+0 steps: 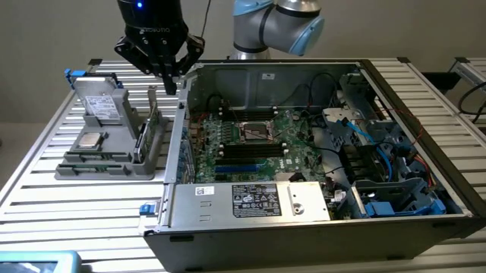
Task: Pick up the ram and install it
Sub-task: 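Reach for the ram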
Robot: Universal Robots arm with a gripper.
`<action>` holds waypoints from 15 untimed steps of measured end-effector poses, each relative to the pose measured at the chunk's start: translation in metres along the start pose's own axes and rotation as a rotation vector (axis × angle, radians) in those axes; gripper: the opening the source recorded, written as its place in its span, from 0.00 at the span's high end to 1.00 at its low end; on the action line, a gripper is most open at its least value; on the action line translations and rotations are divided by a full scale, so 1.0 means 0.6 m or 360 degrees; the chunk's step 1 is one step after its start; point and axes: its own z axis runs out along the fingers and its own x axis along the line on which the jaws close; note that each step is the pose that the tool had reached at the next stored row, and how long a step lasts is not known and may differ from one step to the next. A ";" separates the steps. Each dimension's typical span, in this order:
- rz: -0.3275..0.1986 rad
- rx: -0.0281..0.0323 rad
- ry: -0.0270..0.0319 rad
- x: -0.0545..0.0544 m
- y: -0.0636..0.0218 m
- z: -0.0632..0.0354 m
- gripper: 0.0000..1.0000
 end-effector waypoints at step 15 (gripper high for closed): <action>0.0000 0.00005 0.00082 0.100 -0.013 0.011 0.89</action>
